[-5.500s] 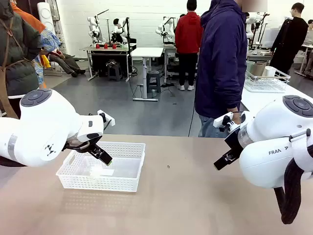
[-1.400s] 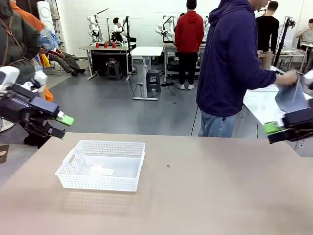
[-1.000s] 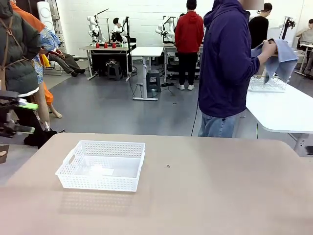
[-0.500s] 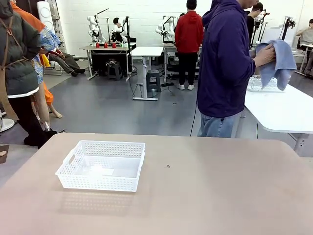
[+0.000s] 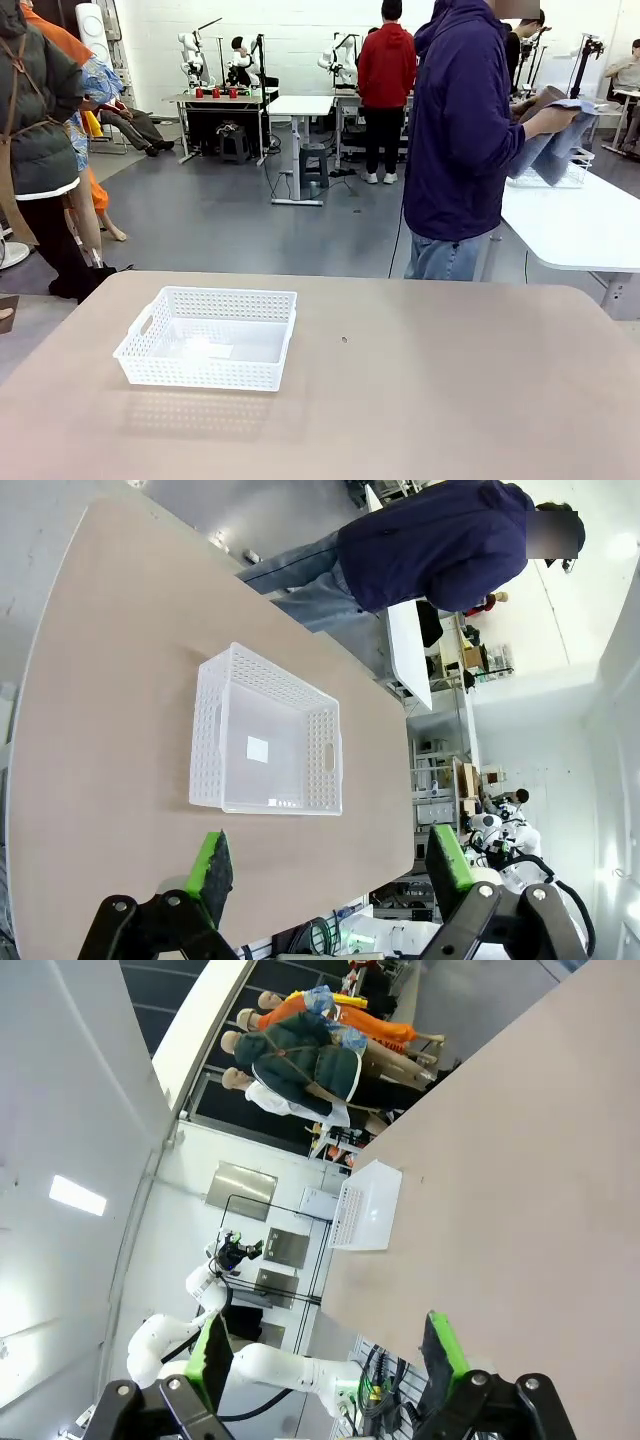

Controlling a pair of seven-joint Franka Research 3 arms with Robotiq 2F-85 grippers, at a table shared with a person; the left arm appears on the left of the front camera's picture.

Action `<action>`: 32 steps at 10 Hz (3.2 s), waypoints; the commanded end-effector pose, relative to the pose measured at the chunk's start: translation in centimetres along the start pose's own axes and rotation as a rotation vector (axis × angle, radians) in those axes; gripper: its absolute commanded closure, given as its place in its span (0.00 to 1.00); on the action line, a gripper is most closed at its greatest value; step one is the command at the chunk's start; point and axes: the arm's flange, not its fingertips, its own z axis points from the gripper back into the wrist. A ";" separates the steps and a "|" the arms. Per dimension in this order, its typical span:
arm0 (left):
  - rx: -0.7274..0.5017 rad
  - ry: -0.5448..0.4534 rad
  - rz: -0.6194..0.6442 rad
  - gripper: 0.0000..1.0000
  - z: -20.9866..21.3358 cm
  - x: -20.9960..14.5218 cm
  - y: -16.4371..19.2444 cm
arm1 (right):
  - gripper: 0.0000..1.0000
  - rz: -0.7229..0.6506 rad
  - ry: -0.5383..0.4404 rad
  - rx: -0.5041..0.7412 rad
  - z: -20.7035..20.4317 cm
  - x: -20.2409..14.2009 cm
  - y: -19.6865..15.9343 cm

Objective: Clean and organize the cups into the basket.
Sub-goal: Pick up the Organizing basket and move it to the center of the table, then pick up the Reusable plastic cup from the right side of the table and place it inside the Organizing basket.

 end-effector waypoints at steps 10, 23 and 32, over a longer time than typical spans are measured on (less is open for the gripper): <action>-0.015 0.009 0.001 0.00 -0.6 0.2 -0.1 | 0.00 -0.008 0.020 0.002 -0.8 0.5 -0.2; -0.015 0.009 0.001 0.00 -0.6 0.2 -0.1 | 0.00 -0.008 0.020 0.002 -0.8 0.5 -0.2; -0.015 0.009 0.001 0.00 -0.6 0.2 -0.1 | 0.00 -0.008 0.020 0.002 -0.8 0.5 -0.2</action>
